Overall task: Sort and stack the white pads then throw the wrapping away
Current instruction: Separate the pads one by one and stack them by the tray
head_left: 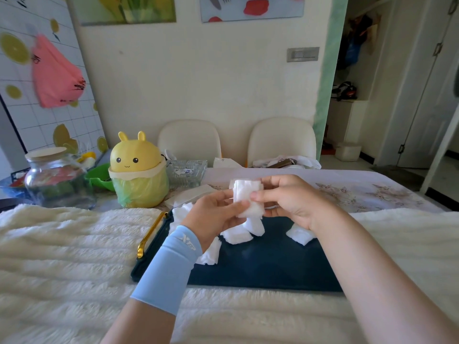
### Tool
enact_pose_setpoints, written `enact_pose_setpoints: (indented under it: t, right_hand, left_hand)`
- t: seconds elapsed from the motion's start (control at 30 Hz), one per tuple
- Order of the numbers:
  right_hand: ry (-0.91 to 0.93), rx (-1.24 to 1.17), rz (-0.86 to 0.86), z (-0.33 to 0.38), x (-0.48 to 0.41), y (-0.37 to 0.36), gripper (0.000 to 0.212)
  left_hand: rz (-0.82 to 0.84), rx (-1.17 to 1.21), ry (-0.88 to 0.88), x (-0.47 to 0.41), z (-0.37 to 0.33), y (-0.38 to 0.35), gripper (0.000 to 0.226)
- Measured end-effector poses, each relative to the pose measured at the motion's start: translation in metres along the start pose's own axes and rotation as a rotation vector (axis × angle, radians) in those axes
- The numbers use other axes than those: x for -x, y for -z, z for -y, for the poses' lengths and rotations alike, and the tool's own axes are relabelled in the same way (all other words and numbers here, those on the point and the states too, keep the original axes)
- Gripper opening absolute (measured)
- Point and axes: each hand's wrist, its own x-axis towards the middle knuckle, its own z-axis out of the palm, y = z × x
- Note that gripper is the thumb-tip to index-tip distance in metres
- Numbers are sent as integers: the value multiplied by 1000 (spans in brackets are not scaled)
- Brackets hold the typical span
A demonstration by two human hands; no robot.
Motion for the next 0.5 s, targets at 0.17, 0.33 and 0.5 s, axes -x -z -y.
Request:
enact_pose_setpoints:
  t: [0.17,0.33,0.5]
  right_hand:
    - [8,139,72,1,-2,9,35]
    - [-22,322,176,29,-20,32,24]
    - [-20,314,-10,54,-60,58,23]
  left_hand:
    - [19,-301,-56,-9,-3,5,46]
    - [14,-592,-109,-41,-35,-2,62]
    - [-90,-669,-146,-97,-55,-9,41]
